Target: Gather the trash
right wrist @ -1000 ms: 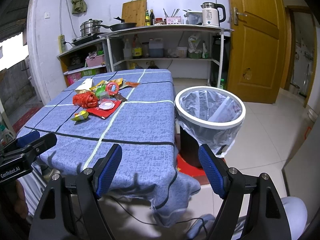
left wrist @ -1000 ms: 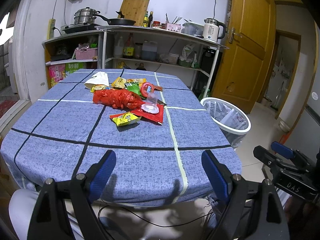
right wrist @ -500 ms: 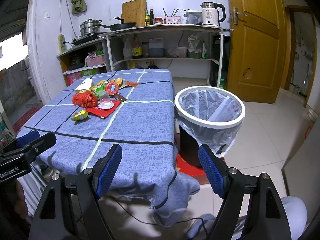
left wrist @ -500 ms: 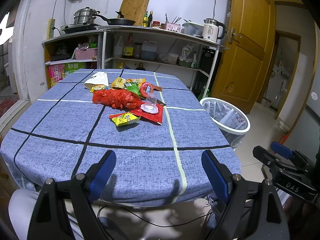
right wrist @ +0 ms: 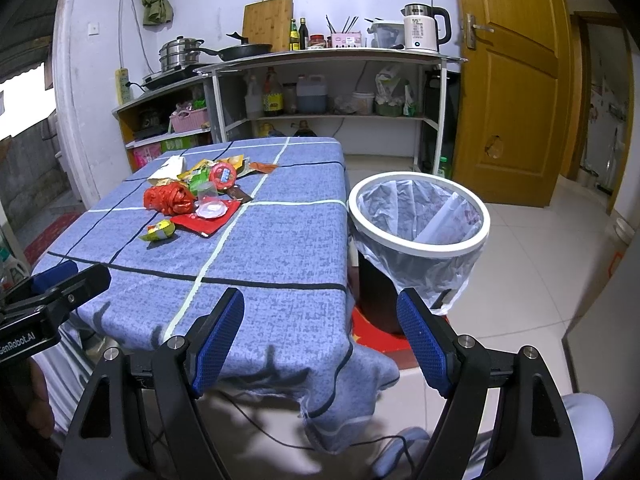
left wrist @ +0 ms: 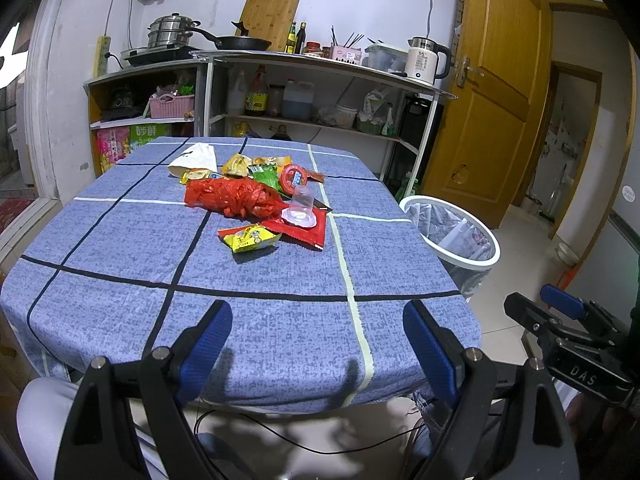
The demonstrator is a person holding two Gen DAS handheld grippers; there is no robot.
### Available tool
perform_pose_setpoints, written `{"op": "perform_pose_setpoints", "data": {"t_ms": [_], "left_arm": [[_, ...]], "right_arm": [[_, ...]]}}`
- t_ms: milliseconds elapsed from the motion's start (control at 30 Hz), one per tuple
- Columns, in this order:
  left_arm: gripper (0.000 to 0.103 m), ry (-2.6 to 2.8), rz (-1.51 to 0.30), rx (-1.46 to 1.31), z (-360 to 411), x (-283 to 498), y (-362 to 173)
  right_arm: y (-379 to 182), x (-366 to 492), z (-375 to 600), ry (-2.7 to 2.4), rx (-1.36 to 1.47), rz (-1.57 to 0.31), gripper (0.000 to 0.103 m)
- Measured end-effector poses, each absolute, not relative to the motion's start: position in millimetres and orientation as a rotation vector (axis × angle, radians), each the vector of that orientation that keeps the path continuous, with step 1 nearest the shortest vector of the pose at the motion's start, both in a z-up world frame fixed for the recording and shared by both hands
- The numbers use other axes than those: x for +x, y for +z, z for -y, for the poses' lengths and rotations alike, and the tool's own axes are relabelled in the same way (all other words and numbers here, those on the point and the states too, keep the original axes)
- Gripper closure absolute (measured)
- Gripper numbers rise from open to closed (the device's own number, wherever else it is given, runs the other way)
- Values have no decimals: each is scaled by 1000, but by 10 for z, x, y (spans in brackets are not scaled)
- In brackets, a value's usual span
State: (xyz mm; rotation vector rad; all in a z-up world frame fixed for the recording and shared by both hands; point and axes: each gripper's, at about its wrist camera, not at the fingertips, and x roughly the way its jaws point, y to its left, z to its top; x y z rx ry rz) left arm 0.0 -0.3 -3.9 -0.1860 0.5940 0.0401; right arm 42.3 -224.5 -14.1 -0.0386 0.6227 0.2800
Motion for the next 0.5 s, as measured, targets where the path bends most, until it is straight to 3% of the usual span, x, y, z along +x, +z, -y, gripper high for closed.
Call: {"op": "perform_pose_setpoints", "data": {"t_ms": [500], "left_arm": [[15, 37, -596, -190, -2, 0, -49]], "right_arm": [[-139, 430, 2239, 283, -41, -624, 24]]}}
